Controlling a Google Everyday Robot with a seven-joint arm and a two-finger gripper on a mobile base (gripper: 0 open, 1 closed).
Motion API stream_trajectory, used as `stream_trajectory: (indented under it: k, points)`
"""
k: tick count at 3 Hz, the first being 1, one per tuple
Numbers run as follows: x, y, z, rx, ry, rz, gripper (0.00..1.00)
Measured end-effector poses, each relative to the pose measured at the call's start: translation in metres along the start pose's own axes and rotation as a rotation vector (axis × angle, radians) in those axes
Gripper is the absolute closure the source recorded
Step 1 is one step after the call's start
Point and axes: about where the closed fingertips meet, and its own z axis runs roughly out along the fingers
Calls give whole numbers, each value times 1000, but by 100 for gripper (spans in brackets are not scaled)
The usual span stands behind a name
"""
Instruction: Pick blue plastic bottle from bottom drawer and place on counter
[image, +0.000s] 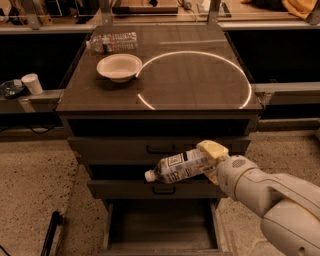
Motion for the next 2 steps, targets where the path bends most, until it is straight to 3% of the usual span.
stream_trajectory:
  k: [2]
  points:
    - [20, -61, -6, 28, -6, -115, 100]
